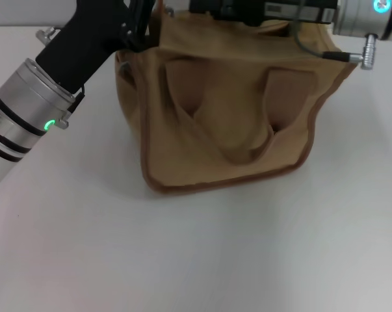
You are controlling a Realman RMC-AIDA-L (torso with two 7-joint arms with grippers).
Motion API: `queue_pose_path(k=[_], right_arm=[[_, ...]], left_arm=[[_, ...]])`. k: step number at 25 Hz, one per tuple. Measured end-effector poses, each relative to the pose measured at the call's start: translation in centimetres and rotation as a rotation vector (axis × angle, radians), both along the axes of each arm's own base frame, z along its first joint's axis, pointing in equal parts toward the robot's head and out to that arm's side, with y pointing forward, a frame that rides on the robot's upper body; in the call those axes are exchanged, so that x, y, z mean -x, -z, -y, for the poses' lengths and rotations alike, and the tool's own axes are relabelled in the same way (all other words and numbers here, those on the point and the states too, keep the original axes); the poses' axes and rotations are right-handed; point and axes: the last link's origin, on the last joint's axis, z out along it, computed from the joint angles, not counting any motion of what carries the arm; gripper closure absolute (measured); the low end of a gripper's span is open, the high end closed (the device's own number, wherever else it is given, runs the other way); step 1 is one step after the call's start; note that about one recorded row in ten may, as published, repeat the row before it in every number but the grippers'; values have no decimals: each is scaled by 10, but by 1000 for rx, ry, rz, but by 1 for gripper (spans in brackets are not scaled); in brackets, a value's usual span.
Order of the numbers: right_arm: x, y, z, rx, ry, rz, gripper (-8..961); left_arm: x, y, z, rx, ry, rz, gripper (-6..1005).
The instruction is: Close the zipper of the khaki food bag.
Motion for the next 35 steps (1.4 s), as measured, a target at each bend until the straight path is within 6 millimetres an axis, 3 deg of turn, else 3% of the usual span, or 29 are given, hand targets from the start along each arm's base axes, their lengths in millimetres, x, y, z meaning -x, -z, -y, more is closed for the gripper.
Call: queue_pose_path(k=[5, 10, 15, 18, 19, 23, 35], right_arm=[[-7, -9, -2, -33, 5, -9, 254], [-1, -16, -8, -169, -124, 85, 254], [11, -19, -13, -287, -350, 337, 253], [30, -18, -6, -396, -631, 594, 253], [30, -18, -6, -396, -631, 594, 253], [52, -11, 10, -520, -875, 772, 253], [65, 16, 29, -659, -1093, 834, 253]], left_arm=[[10, 3, 5, 11, -43, -2, 971], [24, 1, 13, 0, -89, 10, 971], [36, -4, 21, -22, -132, 35, 972], [39, -4, 22, -24, -141, 36, 972], [39, -4, 22, -24, -141, 36, 972], [40, -4, 23, -24, -145, 35, 972], [40, -5, 22, -28, -143, 32, 971]])
